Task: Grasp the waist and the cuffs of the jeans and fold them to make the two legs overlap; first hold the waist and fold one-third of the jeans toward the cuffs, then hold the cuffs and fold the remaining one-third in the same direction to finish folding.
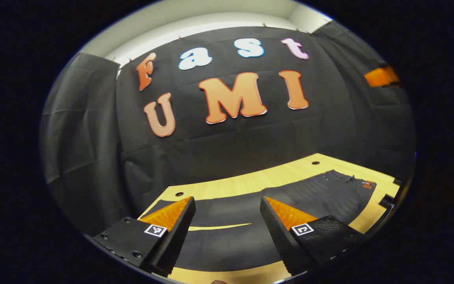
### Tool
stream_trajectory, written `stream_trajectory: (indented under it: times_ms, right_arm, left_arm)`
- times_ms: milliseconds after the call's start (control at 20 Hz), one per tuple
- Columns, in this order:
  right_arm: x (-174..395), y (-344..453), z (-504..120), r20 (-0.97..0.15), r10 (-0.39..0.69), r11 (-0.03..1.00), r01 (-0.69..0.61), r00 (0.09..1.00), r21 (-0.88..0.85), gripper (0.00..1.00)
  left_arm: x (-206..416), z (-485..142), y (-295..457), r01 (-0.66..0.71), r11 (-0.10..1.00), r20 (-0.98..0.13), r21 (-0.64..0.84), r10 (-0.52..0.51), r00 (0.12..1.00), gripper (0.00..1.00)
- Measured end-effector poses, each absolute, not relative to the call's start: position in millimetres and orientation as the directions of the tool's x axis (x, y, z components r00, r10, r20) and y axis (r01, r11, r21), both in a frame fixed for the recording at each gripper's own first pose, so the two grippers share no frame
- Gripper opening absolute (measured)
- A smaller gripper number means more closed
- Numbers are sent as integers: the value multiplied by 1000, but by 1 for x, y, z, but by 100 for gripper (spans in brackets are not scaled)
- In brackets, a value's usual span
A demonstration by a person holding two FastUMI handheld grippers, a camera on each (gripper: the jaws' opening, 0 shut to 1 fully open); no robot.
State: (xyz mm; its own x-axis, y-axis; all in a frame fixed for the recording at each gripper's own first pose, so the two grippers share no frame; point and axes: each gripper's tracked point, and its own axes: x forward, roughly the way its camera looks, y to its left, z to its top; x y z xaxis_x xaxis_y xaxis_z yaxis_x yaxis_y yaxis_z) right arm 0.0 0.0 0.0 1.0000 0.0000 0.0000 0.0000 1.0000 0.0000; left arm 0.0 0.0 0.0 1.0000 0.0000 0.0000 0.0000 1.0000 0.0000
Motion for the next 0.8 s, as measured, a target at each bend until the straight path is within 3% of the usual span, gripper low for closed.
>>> stream_trajectory:
  times_ms: [250, 650, 800]
  right_arm:
    - [4, 10, 7, 11, 42, 999, -42, 999, -10, 98]
    - [41, 36, 24, 46, 175, 984, -176, 983, 16, 100]
    - [59, 49, 9, -29, 211, 977, -210, 977, 22, 98]
  left_arm:
    - [-26, 43, 38, 5, 997, 35, -81, -2, 999, 99]
    - [-30, 120, 62, -144, 977, 142, -157, 167, 976, 100]
    - [-13, 132, 71, -152, 960, 128, -236, 186, 974, 100]
